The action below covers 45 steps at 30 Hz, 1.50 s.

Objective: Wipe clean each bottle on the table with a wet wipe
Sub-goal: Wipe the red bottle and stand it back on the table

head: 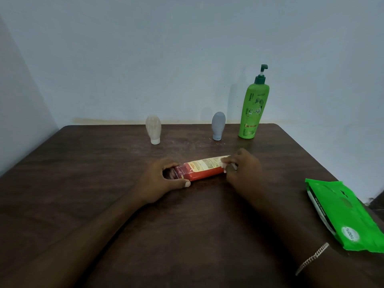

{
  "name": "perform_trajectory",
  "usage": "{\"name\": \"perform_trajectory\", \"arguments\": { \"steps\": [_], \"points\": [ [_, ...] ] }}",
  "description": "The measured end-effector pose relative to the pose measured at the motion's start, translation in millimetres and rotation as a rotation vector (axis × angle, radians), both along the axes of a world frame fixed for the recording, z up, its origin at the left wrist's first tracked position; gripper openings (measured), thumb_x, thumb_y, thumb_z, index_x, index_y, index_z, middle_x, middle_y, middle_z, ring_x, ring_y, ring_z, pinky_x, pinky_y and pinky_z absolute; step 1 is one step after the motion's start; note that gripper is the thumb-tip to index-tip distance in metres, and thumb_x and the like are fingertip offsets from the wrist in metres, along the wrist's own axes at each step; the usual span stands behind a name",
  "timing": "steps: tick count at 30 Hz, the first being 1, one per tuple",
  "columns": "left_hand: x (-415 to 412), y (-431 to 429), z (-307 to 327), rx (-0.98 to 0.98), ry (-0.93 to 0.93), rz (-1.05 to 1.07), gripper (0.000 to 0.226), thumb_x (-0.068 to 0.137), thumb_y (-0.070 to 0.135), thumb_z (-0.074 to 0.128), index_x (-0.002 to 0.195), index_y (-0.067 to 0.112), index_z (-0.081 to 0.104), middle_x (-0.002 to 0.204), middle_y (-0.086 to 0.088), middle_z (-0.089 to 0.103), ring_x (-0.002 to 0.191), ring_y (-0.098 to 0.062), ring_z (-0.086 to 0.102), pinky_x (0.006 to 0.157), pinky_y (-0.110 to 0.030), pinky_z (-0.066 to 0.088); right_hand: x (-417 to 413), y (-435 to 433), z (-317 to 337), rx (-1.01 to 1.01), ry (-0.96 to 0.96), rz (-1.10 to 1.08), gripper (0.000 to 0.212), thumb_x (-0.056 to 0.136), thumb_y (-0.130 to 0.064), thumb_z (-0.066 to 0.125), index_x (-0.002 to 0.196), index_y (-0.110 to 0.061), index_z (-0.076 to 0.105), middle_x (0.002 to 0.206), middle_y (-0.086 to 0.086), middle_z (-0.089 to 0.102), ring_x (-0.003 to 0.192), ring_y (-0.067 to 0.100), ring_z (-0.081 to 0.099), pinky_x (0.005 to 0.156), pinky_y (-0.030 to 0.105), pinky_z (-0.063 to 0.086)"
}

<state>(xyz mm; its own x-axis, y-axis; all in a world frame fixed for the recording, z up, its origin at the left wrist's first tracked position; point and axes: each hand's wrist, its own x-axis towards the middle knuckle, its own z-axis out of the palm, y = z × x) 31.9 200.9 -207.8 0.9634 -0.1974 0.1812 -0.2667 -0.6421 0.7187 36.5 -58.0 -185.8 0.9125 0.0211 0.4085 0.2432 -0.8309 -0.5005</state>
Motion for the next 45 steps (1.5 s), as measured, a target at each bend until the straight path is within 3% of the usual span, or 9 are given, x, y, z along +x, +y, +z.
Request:
{"name": "perform_trajectory", "arguments": {
  "steps": [5,11,16,22,26,30,35,40,45],
  "points": [
    [0.2,-3.0,-2.1,0.041,-0.073,0.018,0.072,0.068,0.058,0.084,0.132,0.036,0.058,0.117,0.023,0.059,0.102,0.002,0.057,0.083,-0.023,0.053,4.5,-8.8,1.6,0.046,0.079,-0.159,0.023,0.093,-0.018,0.059,0.112,-0.021,0.073,0.109,0.003,0.058,0.091,0.012,0.054,0.077,0.025,0.044],
    [-0.1,-4.1,-3.9,0.066,-0.122,0.024,0.067,0.064,0.059,0.085,0.122,0.034,0.061,0.111,0.020,0.061,0.097,-0.001,0.059,0.081,-0.027,0.056,-35.5,55.3,7.6,-0.140,0.058,0.307,0.036,0.095,-0.014,0.058,0.131,-0.017,0.060,0.125,0.005,0.053,0.109,0.017,0.054,0.094,0.031,0.048],
    [-0.1,-5.6,-4.9,0.077,-0.178,0.000,0.062,0.067,0.050,0.087,0.120,0.033,0.061,0.109,0.019,0.062,0.095,0.001,0.059,0.080,-0.028,0.056,-31.5,64.7,5.8,-0.148,0.010,0.314,0.039,0.092,-0.015,0.061,0.131,-0.016,0.061,0.125,0.006,0.055,0.107,0.019,0.056,0.091,0.024,0.041],
    [3.0,-3.8,-8.4,0.085,-0.195,-0.015,0.064,0.064,0.057,0.085,0.118,0.035,0.059,0.109,0.018,0.061,0.093,-0.001,0.060,0.077,-0.028,0.058,-30.6,56.3,8.4,-0.151,-0.018,0.342,0.037,0.092,-0.014,0.062,0.128,-0.013,0.063,0.120,0.008,0.054,0.102,0.020,0.057,0.091,0.035,0.051],
    [1.9,-5.1,-7.6,0.082,-0.200,-0.025,0.063,0.064,0.058,0.085,0.118,0.037,0.059,0.111,0.019,0.062,0.096,0.000,0.060,0.078,-0.026,0.057,-35.7,50.1,4.5,-0.129,-0.029,0.384,0.034,0.094,-0.016,0.060,0.127,-0.015,0.064,0.116,0.006,0.056,0.098,0.017,0.057,0.086,0.032,0.052],
    [-0.1,-5.3,-7.2,0.097,-0.247,-0.045,0.061,0.066,0.055,0.086,0.116,0.037,0.058,0.108,0.019,0.061,0.093,0.000,0.060,0.076,-0.028,0.058,-25.5,50.9,10.1,-0.049,-0.088,0.293,0.026,0.096,-0.016,0.057,0.119,-0.013,0.067,0.111,0.003,0.056,0.092,0.013,0.057,0.084,0.032,0.052],
    [3.5,-2.6,-8.2,0.072,-0.194,-0.033,0.065,0.063,0.060,0.085,0.116,0.036,0.059,0.110,0.020,0.063,0.093,0.000,0.062,0.076,-0.028,0.059,-36.2,51.3,3.8,-0.094,-0.047,0.382,0.024,0.096,-0.015,0.056,0.117,-0.014,0.067,0.113,0.002,0.056,0.096,0.014,0.057,0.081,0.026,0.048],
    [3.5,-3.2,-8.0,0.076,-0.135,-0.027,0.066,0.065,0.057,0.086,0.121,0.037,0.057,0.113,0.019,0.062,0.097,0.000,0.061,0.079,-0.026,0.058,-13.2,23.4,13.3,-0.098,0.019,0.111,0.024,0.095,-0.018,0.058,0.115,-0.021,0.070,0.105,-0.003,0.052,0.093,0.009,0.051,0.068,0.016,0.036],
    [0.5,-5.3,-6.8,0.062,-0.152,-0.026,0.062,0.065,0.051,0.088,0.117,0.035,0.059,0.109,0.019,0.062,0.093,0.000,0.061,0.078,-0.024,0.056,-30.8,51.1,13.8,-0.102,0.020,0.345,0.026,0.094,-0.014,0.059,0.118,-0.017,0.069,0.118,0.001,0.055,0.102,0.012,0.054,0.089,0.027,0.048]
  ]
}}
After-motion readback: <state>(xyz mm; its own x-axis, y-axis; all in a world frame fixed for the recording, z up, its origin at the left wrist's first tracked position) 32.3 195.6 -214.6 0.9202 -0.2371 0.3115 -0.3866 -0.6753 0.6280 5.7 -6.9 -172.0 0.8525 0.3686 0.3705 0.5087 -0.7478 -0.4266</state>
